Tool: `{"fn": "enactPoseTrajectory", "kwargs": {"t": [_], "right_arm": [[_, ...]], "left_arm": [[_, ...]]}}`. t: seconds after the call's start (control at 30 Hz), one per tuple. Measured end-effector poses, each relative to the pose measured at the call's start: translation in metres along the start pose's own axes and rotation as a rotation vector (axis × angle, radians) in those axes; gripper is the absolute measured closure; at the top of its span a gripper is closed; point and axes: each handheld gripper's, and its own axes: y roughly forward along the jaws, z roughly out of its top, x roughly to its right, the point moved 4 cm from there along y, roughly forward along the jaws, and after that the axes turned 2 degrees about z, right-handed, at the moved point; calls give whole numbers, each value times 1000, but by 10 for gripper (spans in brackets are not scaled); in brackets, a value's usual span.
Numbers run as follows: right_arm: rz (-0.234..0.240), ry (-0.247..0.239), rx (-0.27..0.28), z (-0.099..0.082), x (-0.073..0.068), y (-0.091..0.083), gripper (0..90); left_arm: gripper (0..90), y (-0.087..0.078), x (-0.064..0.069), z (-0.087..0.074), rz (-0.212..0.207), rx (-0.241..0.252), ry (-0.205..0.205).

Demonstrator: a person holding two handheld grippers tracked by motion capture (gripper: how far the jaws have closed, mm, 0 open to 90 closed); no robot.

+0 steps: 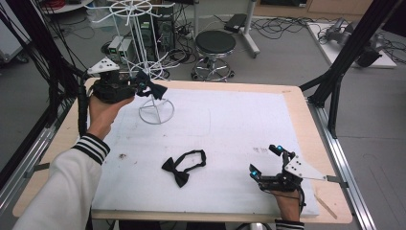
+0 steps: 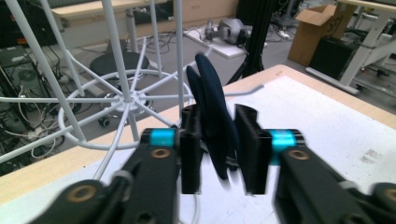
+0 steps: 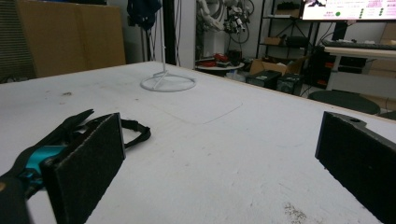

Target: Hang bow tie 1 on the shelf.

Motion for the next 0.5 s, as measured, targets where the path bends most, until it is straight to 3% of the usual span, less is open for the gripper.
{"fn": "enactPoseTrajectory", "kwargs": {"t": [0.2,0.3,0.5], "right_arm": [[0,-2,-2,-1,0,1,7],[-5,-10,0,-2,0,1,7],[-14,-1,4,-6,-1,1,7]], "left_arm": [[496,-3,-2,2,-13,21,-25],[371,-7,-2,4,-24,55,-11],[236,-16,3,9,-53,144,32]]}}
